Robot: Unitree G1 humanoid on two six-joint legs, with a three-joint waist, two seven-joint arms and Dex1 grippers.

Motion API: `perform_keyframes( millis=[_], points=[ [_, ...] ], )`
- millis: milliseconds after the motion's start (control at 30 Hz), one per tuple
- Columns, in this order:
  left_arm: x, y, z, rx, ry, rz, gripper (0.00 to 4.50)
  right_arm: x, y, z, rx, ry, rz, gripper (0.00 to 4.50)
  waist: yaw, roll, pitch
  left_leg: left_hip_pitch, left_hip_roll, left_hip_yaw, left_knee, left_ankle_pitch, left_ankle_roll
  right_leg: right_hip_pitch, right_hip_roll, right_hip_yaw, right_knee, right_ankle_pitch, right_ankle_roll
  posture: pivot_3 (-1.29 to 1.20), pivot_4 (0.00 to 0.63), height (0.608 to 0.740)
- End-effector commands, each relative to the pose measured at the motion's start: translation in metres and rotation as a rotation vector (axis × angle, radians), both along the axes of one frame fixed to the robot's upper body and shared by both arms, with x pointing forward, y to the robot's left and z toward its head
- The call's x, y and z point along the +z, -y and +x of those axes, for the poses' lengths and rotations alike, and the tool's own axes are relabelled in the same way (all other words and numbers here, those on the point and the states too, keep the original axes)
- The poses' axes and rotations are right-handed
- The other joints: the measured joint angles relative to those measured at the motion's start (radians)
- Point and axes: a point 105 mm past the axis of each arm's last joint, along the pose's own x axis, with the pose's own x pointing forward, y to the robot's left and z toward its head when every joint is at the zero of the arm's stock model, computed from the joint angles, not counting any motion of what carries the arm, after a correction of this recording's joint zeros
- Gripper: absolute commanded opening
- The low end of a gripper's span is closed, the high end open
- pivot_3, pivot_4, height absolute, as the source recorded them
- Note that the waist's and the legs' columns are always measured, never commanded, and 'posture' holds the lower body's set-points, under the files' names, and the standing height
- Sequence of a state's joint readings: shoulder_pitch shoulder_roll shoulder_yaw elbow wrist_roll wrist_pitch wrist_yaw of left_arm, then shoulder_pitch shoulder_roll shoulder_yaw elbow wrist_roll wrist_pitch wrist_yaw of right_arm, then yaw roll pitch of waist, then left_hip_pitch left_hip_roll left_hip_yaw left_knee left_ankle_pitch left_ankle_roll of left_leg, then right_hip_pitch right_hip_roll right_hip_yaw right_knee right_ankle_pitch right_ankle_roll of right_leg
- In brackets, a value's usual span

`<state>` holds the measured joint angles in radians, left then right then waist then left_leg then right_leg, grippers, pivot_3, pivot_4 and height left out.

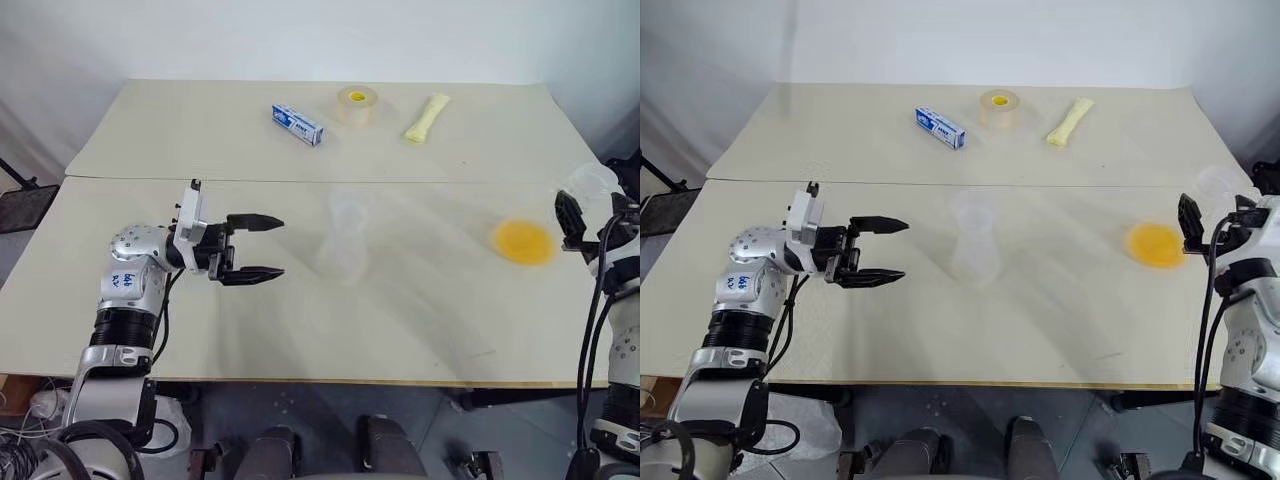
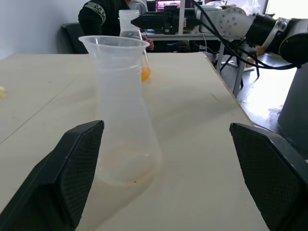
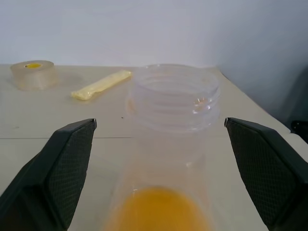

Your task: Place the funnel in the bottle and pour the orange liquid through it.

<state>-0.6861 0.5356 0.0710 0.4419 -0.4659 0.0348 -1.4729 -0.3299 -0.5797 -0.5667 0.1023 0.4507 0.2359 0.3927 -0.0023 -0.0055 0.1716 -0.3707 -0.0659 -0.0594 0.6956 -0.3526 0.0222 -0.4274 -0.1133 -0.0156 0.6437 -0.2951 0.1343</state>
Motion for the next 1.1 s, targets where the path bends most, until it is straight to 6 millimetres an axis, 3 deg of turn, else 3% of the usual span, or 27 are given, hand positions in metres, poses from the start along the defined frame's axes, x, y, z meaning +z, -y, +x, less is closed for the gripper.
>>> perform_keyframes(
  millis=[33, 367, 467, 600, 700, 967, 1100],
  points=[
    [0.012, -0.003, -0.003, 0.006, 0.049, -0.015, 4.46, 0.013, 0.006, 0.003, -0.003, 0.054, -0.021, 4.50, -0.001, 0.000, 0.000, 0.000, 0.000, 0.000, 0.000, 0.000, 0.000, 0.000, 0.000, 0.000, 0.000, 0.000, 0.000, 0.00, 0.150, 0.740],
    [0.015, 0.000, -0.006, -0.005, 0.058, -0.019, 4.46, 0.017, 0.012, 0.025, 0.011, 0.075, -0.002, 4.50, -0.003, 0.000, 0.000, 0.000, 0.000, 0.000, 0.000, 0.000, 0.000, 0.000, 0.000, 0.000, -0.001, 0.000, 0.000, 0.00, 0.150, 0.740],
    [0.015, 0.000, -0.008, -0.005, 0.059, -0.019, 4.50, 0.018, 0.012, 0.027, 0.009, 0.091, 0.012, 3.86, -0.003, 0.001, 0.000, 0.000, 0.001, 0.000, 0.000, 0.000, 0.000, 0.000, 0.000, 0.000, -0.001, 0.000, 0.000, 0.00, 0.150, 0.740],
    [0.014, -0.001, -0.010, -0.003, 0.056, -0.020, 4.50, 0.019, 0.006, 0.029, 0.033, 0.101, 0.024, 2.50, -0.002, 0.001, 0.001, 0.000, 0.001, 0.000, 0.000, 0.000, -0.001, 0.000, 0.000, 0.000, -0.001, 0.000, 0.000, 0.00, 0.150, 0.740],
    [0.014, -0.002, -0.011, 0.000, 0.054, -0.022, 4.50, 0.023, 0.000, 0.027, 0.045, 0.115, 0.018, 2.43, -0.003, 0.001, 0.001, -0.001, 0.001, 0.000, 0.000, 0.000, -0.001, 0.000, 0.000, -0.001, -0.002, 0.000, 0.000, 0.00, 0.150, 0.740],
    [0.016, -0.006, 0.003, 0.037, 0.060, -0.049, 4.50, 0.054, -0.057, 0.014, 0.133, 0.177, -0.161, 2.43, -0.002, 0.003, 0.002, -0.001, 0.001, 0.000, -0.001, 0.000, -0.001, -0.001, 0.000, -0.001, -0.002, 0.000, 0.000, 0.00, 0.150, 0.740],
    [0.017, -0.003, 0.019, 0.052, 0.062, -0.059, 4.50, 0.080, -0.111, 0.004, 0.181, 0.220, -0.300, 2.43, -0.001, 0.003, 0.002, -0.001, 0.001, 0.000, -0.001, 0.000, -0.001, -0.001, 0.000, -0.001, -0.002, 0.000, 0.000, 0.00, 0.150, 0.740]
  ],
)
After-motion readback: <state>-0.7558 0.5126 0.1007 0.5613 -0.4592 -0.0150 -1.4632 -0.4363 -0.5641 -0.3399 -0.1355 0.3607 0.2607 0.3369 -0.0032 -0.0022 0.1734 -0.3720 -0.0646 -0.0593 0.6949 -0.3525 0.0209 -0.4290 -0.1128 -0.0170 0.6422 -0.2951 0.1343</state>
